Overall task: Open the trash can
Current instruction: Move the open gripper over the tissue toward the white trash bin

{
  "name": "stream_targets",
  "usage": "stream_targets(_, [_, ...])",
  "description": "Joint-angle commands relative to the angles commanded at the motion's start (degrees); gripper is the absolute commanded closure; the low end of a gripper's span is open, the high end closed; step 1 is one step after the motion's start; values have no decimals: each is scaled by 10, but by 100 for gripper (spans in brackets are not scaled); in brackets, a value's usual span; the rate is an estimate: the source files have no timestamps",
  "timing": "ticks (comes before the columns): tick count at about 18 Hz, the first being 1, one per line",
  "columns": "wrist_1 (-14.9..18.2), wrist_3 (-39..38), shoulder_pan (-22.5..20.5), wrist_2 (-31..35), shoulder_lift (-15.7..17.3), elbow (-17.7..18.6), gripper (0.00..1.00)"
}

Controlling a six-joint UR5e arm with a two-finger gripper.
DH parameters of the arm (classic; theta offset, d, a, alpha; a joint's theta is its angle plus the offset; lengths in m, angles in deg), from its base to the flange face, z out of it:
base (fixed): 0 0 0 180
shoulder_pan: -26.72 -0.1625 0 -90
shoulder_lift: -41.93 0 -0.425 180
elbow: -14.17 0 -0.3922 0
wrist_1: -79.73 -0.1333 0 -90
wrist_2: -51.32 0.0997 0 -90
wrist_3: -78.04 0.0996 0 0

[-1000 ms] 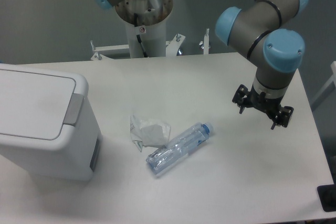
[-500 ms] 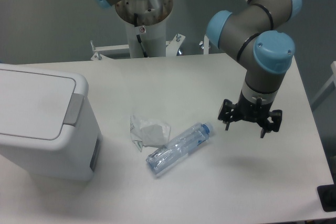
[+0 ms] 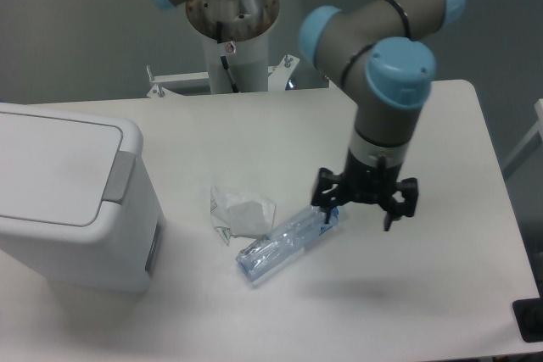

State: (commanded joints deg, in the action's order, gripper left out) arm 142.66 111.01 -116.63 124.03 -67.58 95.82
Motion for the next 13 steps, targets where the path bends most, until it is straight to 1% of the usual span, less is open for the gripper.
stream_targets(3, [0,-40,9,-15,18,-3,0])
stream_targets(7, [3,-53,25,-38,40,4,0])
stream_targets(10, [3,-93,30,-62,51,4,0])
stream_targets(13, [5,-119,53,-70,61,6,0])
